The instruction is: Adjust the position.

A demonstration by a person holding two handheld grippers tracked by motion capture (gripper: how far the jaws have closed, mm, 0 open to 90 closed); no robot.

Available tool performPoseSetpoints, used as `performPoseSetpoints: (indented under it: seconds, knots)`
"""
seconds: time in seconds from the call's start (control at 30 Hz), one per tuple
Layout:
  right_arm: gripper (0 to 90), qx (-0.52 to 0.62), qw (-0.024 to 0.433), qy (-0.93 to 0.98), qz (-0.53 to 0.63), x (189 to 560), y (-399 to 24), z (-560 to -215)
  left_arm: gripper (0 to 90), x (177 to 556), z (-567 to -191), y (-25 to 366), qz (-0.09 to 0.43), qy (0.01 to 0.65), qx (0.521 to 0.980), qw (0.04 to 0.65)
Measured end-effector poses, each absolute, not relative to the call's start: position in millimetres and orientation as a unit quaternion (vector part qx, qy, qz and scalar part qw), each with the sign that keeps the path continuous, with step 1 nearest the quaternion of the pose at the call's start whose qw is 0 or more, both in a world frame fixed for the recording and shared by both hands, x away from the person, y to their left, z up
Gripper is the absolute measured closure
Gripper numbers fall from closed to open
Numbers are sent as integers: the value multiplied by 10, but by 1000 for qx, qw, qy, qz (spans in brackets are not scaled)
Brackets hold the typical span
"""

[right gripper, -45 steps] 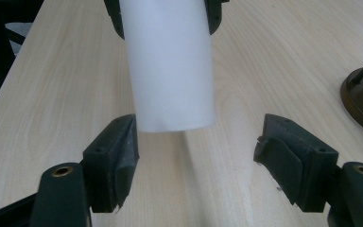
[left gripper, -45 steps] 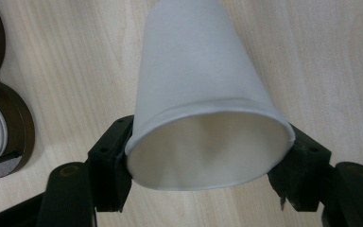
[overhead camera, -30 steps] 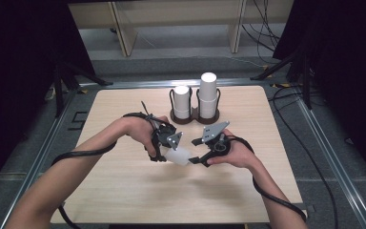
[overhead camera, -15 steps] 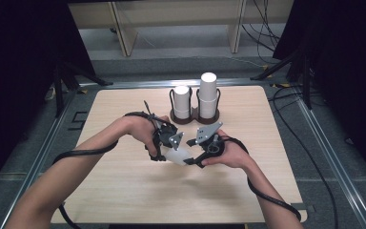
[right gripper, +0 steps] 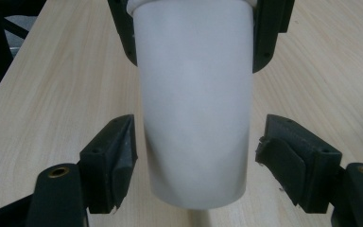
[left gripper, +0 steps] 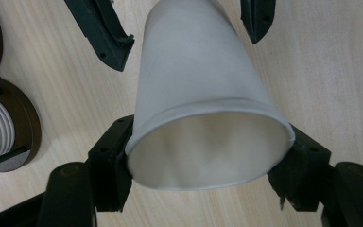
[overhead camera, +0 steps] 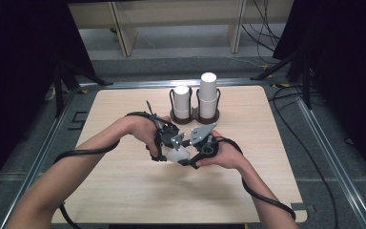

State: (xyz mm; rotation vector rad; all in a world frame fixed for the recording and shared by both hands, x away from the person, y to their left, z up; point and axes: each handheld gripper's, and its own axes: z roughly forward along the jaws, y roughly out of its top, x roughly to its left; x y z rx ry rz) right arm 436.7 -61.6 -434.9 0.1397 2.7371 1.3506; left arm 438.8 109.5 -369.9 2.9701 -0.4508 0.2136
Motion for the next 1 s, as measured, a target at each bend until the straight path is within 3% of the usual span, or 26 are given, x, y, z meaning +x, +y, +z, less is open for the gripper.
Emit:
performPoseSetpoints:
  seconds: [1.0]
  knots:
    - [300, 44, 37, 893, 446, 4347, -549, -4434, 316, 4382, -3677, 1052, 66, -155, 984, 65]
